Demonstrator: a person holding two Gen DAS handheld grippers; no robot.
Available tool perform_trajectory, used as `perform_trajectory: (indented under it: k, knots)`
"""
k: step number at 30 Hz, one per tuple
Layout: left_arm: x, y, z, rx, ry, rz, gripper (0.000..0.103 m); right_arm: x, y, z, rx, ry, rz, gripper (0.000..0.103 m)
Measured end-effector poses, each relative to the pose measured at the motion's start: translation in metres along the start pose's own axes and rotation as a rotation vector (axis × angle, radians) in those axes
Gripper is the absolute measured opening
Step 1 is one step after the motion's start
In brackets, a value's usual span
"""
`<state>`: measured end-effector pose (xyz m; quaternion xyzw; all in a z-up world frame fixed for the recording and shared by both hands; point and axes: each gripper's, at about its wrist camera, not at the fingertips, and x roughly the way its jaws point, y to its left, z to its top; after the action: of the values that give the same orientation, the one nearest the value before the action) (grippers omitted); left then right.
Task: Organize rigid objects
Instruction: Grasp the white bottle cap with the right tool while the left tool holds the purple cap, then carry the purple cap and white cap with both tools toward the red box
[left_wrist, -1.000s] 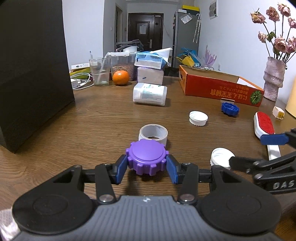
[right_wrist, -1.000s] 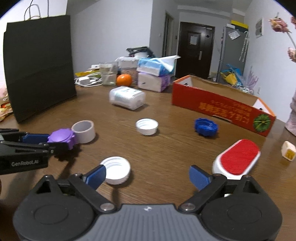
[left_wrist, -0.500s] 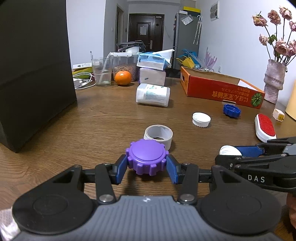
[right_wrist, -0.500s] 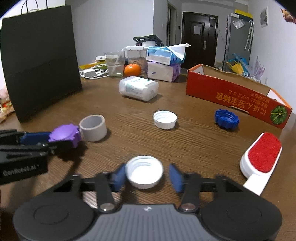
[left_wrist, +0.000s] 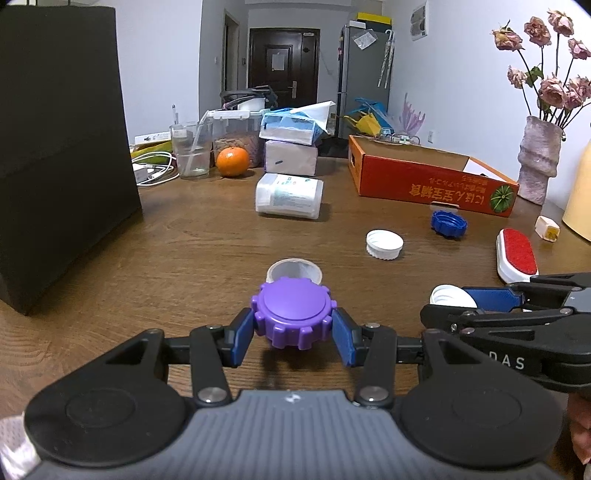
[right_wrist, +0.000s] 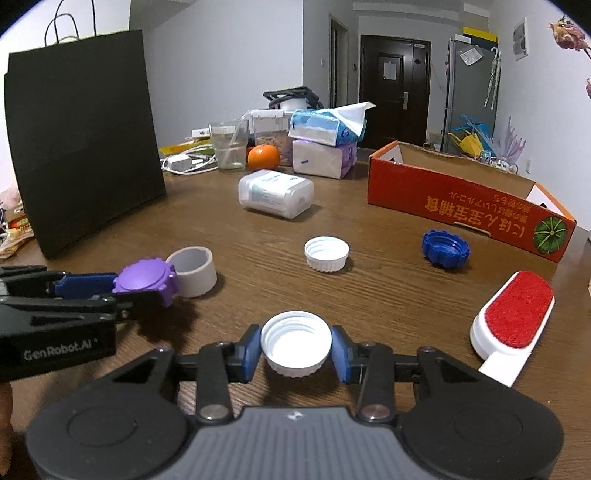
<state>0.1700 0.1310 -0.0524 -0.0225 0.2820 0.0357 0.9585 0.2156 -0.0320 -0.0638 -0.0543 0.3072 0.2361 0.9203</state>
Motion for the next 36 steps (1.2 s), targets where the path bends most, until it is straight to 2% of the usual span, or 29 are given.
perform_trajectory:
  k: [17,36]
  knots:
    - [-0.009,-0.047,0.028,0.028,-0.042,-0.02,0.047,-0.039,-0.044,0.009,0.038,-0.11,-0.05,0.039]
    - [0.015,-0.103,0.07,0.028,-0.063,-0.081,0.047,-0.058,-0.12,0.021,0.079,-0.168,-0.137,0.039]
